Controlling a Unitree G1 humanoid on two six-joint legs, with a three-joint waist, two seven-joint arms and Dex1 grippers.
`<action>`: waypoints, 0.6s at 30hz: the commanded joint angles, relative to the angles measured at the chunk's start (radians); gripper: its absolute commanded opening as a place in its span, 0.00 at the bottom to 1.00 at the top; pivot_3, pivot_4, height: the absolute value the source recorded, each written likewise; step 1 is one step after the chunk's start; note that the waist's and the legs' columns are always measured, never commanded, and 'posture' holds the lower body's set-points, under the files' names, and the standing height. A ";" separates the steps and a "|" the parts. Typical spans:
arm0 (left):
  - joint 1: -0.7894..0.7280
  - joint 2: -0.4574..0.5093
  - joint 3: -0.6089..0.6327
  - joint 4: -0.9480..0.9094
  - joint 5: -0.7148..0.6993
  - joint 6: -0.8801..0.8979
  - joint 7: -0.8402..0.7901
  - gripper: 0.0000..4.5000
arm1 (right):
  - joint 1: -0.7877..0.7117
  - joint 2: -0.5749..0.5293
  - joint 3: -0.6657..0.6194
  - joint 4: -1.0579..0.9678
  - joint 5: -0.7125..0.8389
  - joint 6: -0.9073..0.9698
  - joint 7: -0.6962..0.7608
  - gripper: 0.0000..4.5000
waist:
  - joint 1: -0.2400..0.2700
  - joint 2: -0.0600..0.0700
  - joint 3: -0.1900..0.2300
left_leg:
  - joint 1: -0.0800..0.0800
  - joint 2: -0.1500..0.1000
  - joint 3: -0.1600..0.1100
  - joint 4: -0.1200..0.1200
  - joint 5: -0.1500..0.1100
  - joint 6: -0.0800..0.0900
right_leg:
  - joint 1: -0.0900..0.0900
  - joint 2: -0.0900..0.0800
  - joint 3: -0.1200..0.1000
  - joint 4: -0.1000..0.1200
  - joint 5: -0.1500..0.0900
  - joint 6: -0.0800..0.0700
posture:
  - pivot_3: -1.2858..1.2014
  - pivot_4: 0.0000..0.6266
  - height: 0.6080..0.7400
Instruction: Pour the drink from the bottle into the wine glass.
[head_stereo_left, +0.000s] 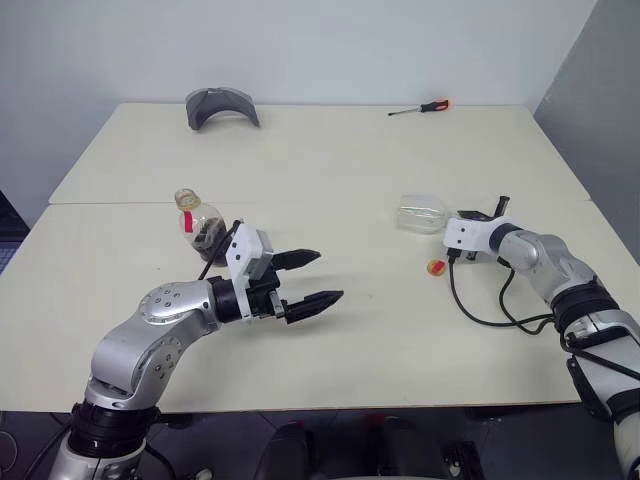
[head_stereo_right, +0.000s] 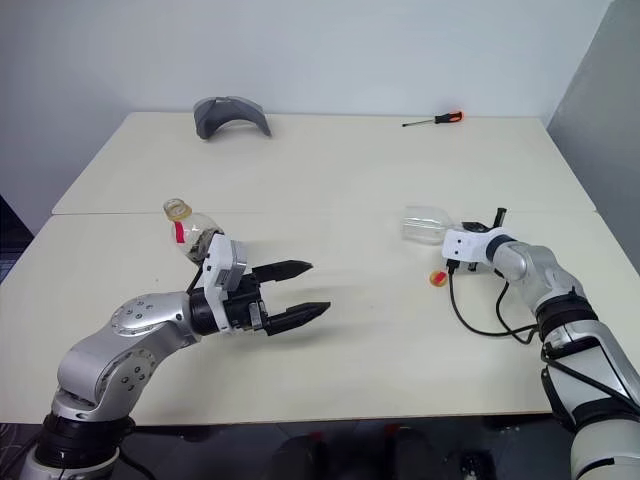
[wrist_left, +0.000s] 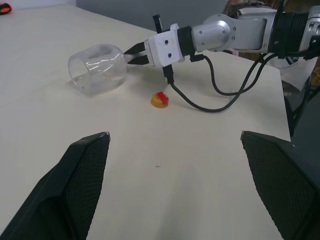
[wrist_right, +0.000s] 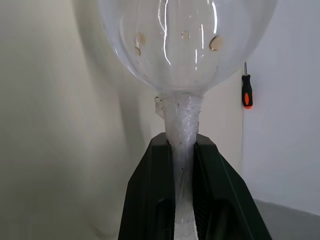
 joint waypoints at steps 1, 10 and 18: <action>-0.004 -0.005 0.020 -0.043 -0.005 -0.014 0.012 1.00 | -0.057 0.025 -0.015 -0.019 0.009 -0.025 -0.056 0.03 | -0.002 0.000 0.000 | 0.000 0.000 0.000 0.000 0.000 0.000 | 0.000 0.000 0.000 0.000 0.000 0.000 | 0.52 0.24 1.00; 0.233 0.035 0.101 -0.189 -0.065 0.029 0.043 1.00 | -0.099 0.386 -0.202 -0.131 0.451 -0.054 0.144 0.03 | -0.031 0.000 0.000 | 0.000 0.002 0.002 -0.001 0.000 -0.001 | -0.002 0.000 0.002 0.000 0.000 0.000 | 0.52 0.24 1.00; 0.587 -0.107 0.284 -0.410 -0.010 -0.053 0.282 1.00 | -0.127 0.792 -0.385 -0.189 0.858 0.223 0.291 0.03 | -0.001 0.000 0.000 | 0.000 0.001 -0.003 -0.001 -0.001 0.002 | -0.001 -0.001 -0.003 0.000 0.000 0.000 | 0.52 0.24 1.00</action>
